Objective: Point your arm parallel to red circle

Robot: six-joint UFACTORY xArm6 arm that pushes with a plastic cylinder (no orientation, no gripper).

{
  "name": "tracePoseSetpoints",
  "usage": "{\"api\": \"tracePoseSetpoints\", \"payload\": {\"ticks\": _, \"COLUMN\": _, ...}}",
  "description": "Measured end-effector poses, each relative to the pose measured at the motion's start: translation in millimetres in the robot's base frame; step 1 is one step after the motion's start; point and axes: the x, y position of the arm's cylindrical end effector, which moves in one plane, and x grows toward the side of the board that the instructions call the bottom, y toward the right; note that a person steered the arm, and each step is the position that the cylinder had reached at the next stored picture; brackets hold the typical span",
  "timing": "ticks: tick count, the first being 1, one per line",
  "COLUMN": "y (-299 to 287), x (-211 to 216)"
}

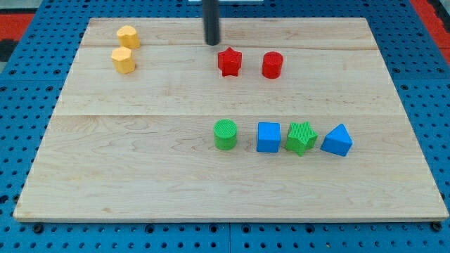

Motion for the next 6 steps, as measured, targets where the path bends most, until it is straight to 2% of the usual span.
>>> {"api": "tracePoseSetpoints", "payload": {"ticks": 1, "y": 71.5, "x": 0.5}}
{"api": "tracePoseSetpoints", "payload": {"ticks": 2, "y": 137.7, "x": 37.8}}
{"api": "tracePoseSetpoints", "payload": {"ticks": 3, "y": 175.8, "x": 85.3}}
{"api": "tracePoseSetpoints", "payload": {"ticks": 4, "y": 188.4, "x": 100.7}}
{"api": "tracePoseSetpoints", "payload": {"ticks": 6, "y": 189.0, "x": 96.6}}
